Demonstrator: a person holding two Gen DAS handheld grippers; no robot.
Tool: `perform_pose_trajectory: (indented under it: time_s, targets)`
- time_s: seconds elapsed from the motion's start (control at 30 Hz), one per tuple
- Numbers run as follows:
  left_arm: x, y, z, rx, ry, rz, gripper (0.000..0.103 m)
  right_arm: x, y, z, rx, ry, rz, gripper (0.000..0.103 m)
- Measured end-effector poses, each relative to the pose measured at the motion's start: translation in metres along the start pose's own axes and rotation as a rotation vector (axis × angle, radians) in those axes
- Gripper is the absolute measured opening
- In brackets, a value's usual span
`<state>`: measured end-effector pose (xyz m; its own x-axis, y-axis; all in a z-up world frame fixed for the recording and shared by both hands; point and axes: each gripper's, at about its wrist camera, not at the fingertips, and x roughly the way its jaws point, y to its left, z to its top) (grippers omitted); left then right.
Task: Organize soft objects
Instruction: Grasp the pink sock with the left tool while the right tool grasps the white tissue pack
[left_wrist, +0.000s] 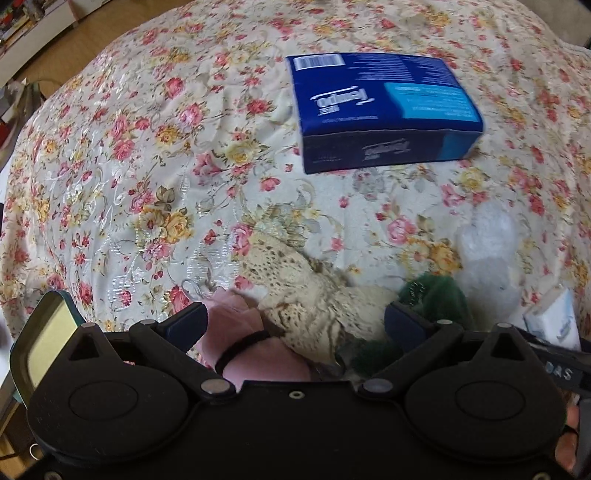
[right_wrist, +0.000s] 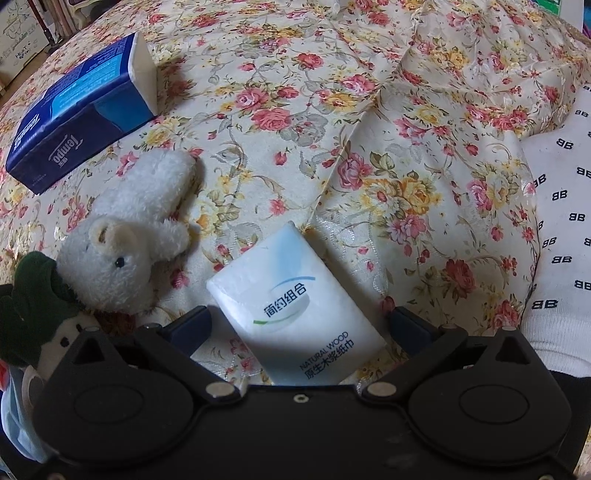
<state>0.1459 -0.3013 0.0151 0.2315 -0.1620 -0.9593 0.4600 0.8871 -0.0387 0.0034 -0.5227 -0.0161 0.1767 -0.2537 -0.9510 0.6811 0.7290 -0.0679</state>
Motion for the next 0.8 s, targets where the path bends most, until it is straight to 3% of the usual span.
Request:
perform_pose_trajectory:
  time_s: [0.27, 0.4, 0.53, 0.73, 0.8]
  targets:
    - [0.007, 0.017, 0.004, 0.016, 0.019, 0.004, 0.099, -0.001, 0.000, -0.001, 0.000, -0.002, 0.000, 0.103]
    - [0.011, 0.014, 0.001, 0.072, 0.045, -0.067, 0.099, -0.001, 0.000, -0.001, 0.001, -0.003, 0.000, 0.103]
    - [0.019, 0.002, 0.000, 0.121, 0.048, -0.031, 0.099, -0.001, 0.000, -0.001, 0.000, -0.005, 0.001, 0.103]
    - [0.029, 0.000, 0.010, 0.090, 0.064, -0.048, 0.100, -0.001, 0.000, -0.002, 0.004, -0.008, -0.003, 0.103]
    - [0.030, 0.003, 0.012, 0.074, 0.062, -0.071, 0.094, 0.000, 0.000, -0.001, 0.004, -0.007, -0.002, 0.103]
